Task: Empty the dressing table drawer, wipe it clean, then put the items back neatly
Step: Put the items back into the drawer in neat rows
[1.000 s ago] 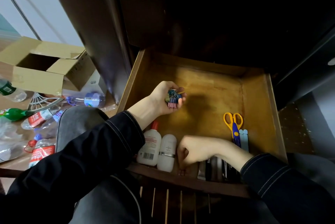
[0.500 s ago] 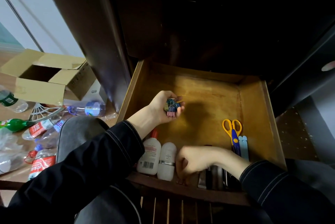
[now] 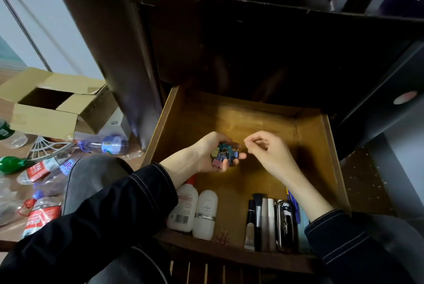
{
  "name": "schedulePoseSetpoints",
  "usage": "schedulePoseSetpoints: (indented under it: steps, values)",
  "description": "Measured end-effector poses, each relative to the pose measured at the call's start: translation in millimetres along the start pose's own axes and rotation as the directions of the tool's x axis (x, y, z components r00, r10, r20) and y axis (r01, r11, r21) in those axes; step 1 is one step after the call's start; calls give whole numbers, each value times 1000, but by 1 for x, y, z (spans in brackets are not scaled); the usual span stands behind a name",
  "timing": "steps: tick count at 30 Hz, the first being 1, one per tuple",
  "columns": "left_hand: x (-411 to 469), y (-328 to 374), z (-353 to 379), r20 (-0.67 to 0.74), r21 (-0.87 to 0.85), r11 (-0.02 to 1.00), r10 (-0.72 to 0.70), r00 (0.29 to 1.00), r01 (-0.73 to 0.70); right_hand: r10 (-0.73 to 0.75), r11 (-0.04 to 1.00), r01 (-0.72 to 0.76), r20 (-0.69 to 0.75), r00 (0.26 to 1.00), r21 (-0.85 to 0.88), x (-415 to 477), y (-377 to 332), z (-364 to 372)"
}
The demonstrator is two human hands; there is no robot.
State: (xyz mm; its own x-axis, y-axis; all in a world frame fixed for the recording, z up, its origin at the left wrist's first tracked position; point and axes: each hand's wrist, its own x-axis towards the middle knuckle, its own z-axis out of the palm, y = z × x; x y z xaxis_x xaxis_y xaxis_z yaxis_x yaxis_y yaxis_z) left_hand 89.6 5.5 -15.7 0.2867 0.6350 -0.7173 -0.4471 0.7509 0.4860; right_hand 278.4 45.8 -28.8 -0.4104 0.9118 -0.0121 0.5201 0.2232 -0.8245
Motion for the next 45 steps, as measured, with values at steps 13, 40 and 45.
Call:
schedulePoseSetpoints:
  steps: [13, 40, 45]
  values:
    - [0, -1, 0, -71, -235, 972, -42, 997, 24, -154, 983, 164, 115, 981, -79, -11, -13, 15]
    - [0, 3, -4, -80, -290, 955, 46, 996, -67, 5, 964, -40, 131, 991, 262, -9, -21, 10]
    - [-4, 2, -2, -120, -232, 966, 86, 989, -112, 95, 981, -102, 50, 994, 167, -7, -8, 0]
